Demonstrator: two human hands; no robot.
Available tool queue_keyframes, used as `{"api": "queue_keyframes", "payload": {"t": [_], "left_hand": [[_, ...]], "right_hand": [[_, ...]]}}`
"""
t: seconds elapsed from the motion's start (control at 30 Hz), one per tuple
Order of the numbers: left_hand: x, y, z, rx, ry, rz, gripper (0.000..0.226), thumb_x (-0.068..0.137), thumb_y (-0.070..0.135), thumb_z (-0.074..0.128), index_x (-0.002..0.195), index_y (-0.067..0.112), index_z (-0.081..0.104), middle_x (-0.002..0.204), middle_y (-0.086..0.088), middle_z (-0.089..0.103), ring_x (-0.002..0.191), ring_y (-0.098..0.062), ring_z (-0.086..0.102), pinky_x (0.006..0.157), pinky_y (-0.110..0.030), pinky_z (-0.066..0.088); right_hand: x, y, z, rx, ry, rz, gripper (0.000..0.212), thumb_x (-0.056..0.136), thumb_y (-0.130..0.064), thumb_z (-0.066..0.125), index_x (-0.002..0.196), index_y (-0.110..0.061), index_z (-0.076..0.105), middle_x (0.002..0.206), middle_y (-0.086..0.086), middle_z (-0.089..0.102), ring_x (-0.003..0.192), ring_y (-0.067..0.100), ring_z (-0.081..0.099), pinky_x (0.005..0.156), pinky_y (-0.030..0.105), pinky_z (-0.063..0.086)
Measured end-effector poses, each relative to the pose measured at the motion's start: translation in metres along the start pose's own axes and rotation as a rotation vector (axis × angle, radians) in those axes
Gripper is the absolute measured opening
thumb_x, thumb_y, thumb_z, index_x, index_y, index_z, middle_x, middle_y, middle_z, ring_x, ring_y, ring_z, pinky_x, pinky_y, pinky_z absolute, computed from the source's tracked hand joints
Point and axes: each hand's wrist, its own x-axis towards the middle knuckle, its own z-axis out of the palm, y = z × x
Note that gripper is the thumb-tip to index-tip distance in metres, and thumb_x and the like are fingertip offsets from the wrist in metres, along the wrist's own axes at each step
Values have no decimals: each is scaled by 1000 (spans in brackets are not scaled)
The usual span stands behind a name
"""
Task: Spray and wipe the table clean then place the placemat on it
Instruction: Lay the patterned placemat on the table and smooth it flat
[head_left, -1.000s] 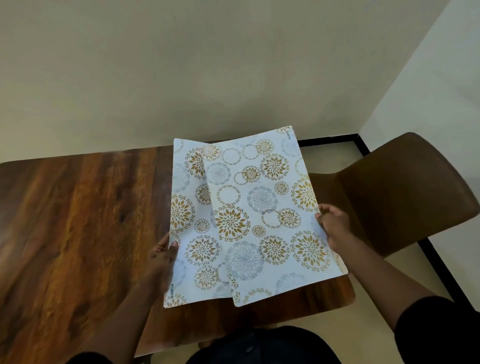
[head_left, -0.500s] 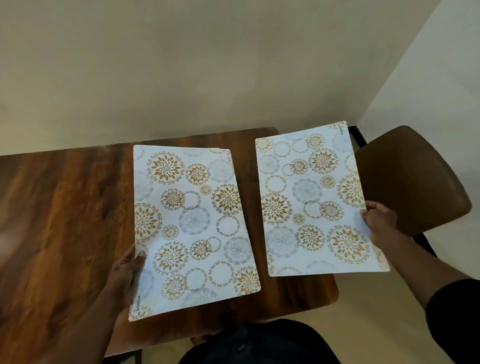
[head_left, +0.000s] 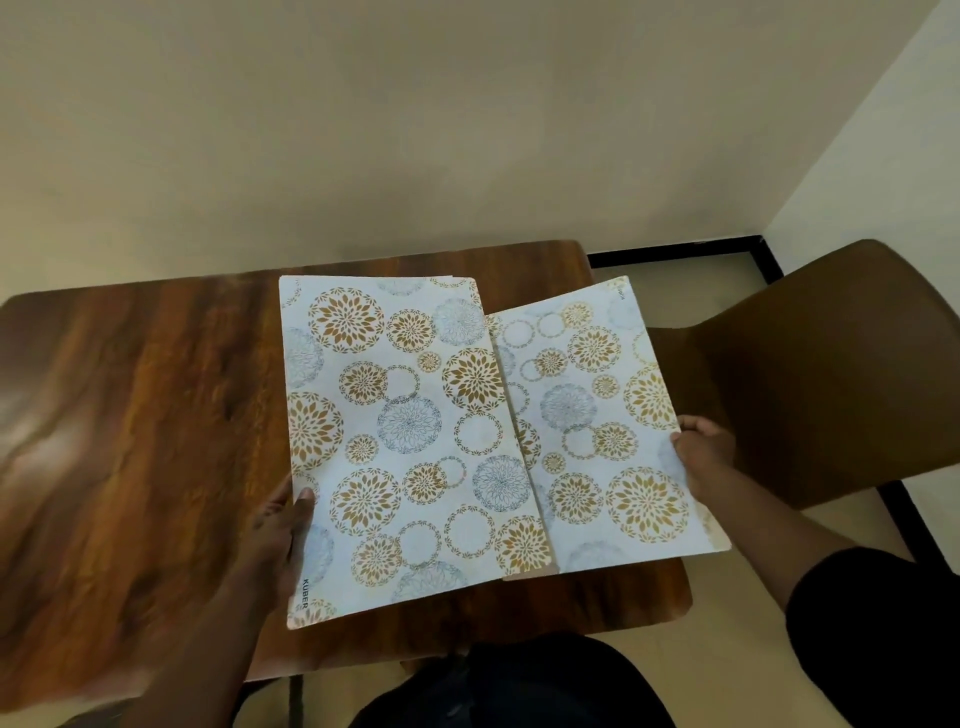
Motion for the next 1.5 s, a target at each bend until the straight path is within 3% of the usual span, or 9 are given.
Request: {"api": "queue_keyframes", "payload": {"t": [0.17,0.27,0.37,0.47,0.6,0.97,1.17,1.33,1.5], "left_hand": [[-1,-12,6,23,39,-13,36,112,7,46,138,23,64,121,-15,78,89,-36,81,68,-53,68],[0,-19,9,43,58,-13,38,112,9,47,145,22,61,136,-15,72,104,-39,77,77,-54,67],[-2,-22,13,53,70,-11,40,112,9,47,146,23,60,133,-17,73,99,-40,77,75,-54,67],[-6,-22,17,42,65,2,40,112,7,45,147,19,59,134,-18,72,92,-36,80,72,-51,68],[-11,-22,18,46,56,11,38,113,6,43,143,19,61,133,-19,72,92,-37,79,72,-51,68],[-14,-19,13,51,71,-25,36,112,9,46,140,24,63,118,-14,80,86,-36,81,74,-56,66],[-14,-20,12,43,71,-19,38,112,9,46,145,22,62,129,-16,76,94,-37,80,78,-58,66],[-15,-19,17,41,73,-2,40,112,7,45,146,21,60,125,-13,77,87,-32,81,70,-51,68],[-17,-18,17,60,72,-2,39,112,7,45,145,21,61,127,-15,76,86,-33,82,67,-49,68]], "right_hand": [[7,12,15,-76,-6,13,31,97,8,51,119,-7,68,116,13,67,95,26,59,80,31,48],[5,17,20,-119,-13,-20,27,98,2,56,121,-8,67,111,10,66,82,20,59,75,33,52],[1,19,25,-161,-25,-65,23,98,-1,59,119,-8,66,102,7,63,68,11,55,57,26,47],[-1,21,31,-184,-26,-93,23,98,-3,60,119,-8,67,102,7,64,70,14,56,52,25,42],[6,28,38,-218,-19,-108,26,97,-5,61,121,-13,69,117,11,71,72,17,59,55,24,44],[12,38,53,-211,-22,-119,32,99,-6,58,128,-14,67,120,12,71,82,22,63,59,27,48],[14,42,56,-277,-17,-168,32,99,-5,56,129,-11,66,124,13,70,85,23,62,71,32,51],[13,44,55,-352,1,-216,33,100,-10,58,131,-14,67,123,11,71,91,26,65,76,31,49],[13,48,52,-422,-33,-263,35,99,-11,63,133,-13,67,125,10,71,99,30,70,72,28,48]]}}
